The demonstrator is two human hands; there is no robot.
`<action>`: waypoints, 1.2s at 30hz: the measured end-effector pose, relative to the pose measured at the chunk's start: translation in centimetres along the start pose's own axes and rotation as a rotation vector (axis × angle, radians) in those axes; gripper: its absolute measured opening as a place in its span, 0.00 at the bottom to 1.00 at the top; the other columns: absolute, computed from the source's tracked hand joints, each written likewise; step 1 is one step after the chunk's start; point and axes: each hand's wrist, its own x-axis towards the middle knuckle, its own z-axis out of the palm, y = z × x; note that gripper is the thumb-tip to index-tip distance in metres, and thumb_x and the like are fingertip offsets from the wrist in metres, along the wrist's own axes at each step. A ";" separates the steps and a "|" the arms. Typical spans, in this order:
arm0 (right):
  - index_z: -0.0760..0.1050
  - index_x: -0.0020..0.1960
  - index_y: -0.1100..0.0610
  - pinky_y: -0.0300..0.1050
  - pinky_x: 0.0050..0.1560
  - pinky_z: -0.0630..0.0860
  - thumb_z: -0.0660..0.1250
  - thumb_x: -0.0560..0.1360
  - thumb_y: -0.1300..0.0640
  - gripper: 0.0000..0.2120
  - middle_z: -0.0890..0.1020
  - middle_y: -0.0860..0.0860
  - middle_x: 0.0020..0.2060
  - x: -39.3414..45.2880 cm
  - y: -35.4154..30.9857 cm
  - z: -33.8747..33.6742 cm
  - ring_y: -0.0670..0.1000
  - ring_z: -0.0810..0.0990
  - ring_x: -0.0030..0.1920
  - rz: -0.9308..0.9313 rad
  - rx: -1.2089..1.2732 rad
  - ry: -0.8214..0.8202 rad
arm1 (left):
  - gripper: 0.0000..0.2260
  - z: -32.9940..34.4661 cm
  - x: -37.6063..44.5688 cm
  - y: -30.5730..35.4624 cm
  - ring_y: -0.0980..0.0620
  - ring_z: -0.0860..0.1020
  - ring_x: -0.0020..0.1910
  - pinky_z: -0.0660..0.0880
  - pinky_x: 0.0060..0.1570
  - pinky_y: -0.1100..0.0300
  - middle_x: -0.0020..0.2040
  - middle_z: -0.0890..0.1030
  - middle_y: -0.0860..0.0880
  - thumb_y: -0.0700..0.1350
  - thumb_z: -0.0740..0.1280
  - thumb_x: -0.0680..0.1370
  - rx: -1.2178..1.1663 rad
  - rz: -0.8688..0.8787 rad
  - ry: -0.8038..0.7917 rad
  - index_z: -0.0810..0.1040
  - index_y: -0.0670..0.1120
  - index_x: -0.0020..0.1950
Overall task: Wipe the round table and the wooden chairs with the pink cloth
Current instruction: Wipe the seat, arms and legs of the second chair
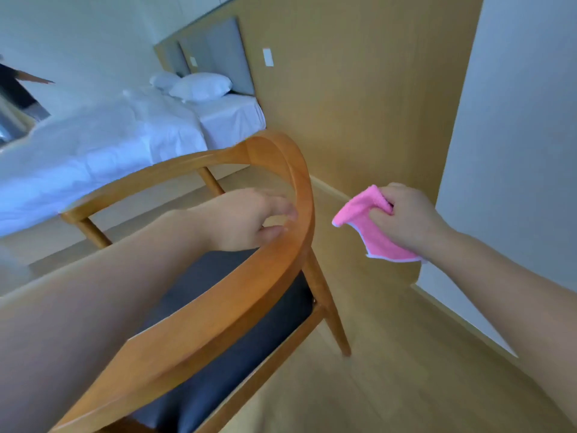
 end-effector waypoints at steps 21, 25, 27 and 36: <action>0.80 0.34 0.43 0.39 0.31 0.68 0.56 0.68 0.65 0.21 0.78 0.45 0.31 -0.8 0.2 4.8 0.51 0.77 0.34 0.090 0.241 0.255 | 0.08 10.8 -8.8 9.5 0.57 0.75 0.52 0.74 0.54 0.57 0.54 0.78 0.55 0.46 0.65 0.78 0.091 -0.022 0.199 0.77 0.51 0.57; 0.77 0.33 0.48 0.36 0.26 0.69 0.54 0.70 0.65 0.18 0.78 0.44 0.26 -0.4 -1.0 5.6 0.44 0.77 0.29 0.098 0.306 0.264 | 0.08 14.7 -11.1 9.3 0.61 0.74 0.52 0.73 0.54 0.59 0.54 0.77 0.58 0.48 0.63 0.79 0.025 -0.105 0.164 0.76 0.54 0.57; 0.72 0.31 0.48 0.32 0.18 0.63 0.53 0.73 0.66 0.18 0.75 0.44 0.21 -0.5 -1.8 6.4 0.42 0.74 0.24 0.109 0.361 0.282 | 0.08 16.2 -11.8 9.2 0.62 0.73 0.52 0.73 0.54 0.60 0.54 0.76 0.59 0.48 0.62 0.79 0.004 -0.123 0.149 0.76 0.54 0.57; 0.58 0.76 0.51 0.54 0.69 0.67 0.47 0.83 0.45 0.24 0.70 0.53 0.70 -4.5 -4.1 14.8 0.54 0.70 0.69 -0.054 0.489 0.184 | 0.09 21.1 -15.8 7.2 0.61 0.73 0.56 0.73 0.56 0.61 0.56 0.76 0.59 0.47 0.62 0.79 -0.101 -0.173 0.171 0.77 0.52 0.59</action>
